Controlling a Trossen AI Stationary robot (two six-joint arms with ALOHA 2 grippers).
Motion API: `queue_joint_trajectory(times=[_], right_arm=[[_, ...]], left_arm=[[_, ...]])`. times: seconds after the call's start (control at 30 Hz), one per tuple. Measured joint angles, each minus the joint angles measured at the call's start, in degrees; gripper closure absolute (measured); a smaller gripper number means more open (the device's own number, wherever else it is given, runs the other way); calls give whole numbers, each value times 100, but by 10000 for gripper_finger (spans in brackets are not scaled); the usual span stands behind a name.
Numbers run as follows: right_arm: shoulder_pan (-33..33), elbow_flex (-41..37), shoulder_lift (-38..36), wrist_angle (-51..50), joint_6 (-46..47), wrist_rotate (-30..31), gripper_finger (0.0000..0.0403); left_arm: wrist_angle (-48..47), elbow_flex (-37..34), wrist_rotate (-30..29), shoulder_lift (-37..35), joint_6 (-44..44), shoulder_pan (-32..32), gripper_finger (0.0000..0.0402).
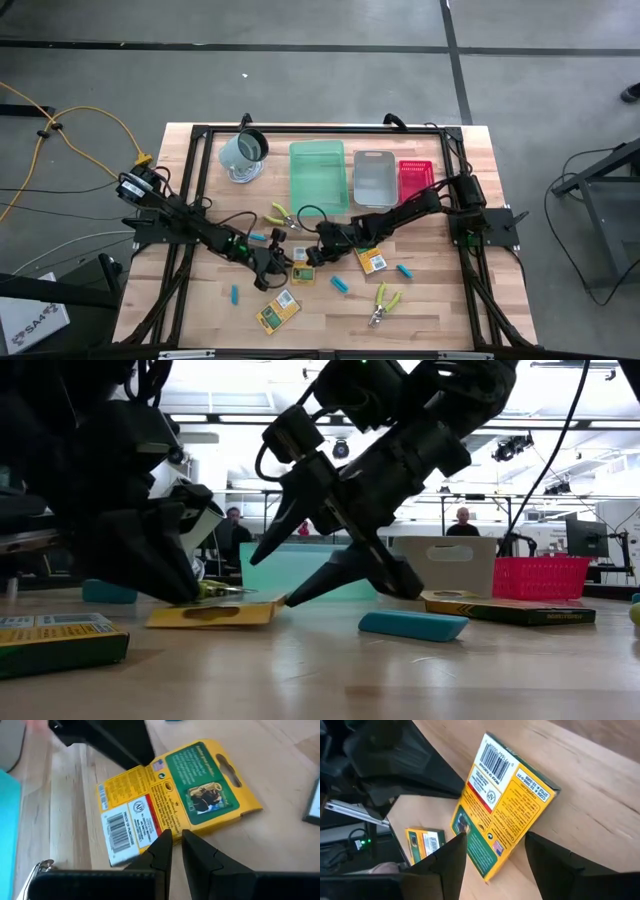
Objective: Pick & Place School Supplies
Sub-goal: Put the top left yellow crayon box into the green bin
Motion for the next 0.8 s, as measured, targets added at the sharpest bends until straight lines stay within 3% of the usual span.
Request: queue_joint_trajectory(times=[0.37,0.8], right_arm=[[2,20,253,151,386,-372,210],[-37,-20,355,748,256,-289,210]], left_arm=[[-39,-3,23,2,-99,-3,366],[2,-8,138,179,-150,-13,366]])
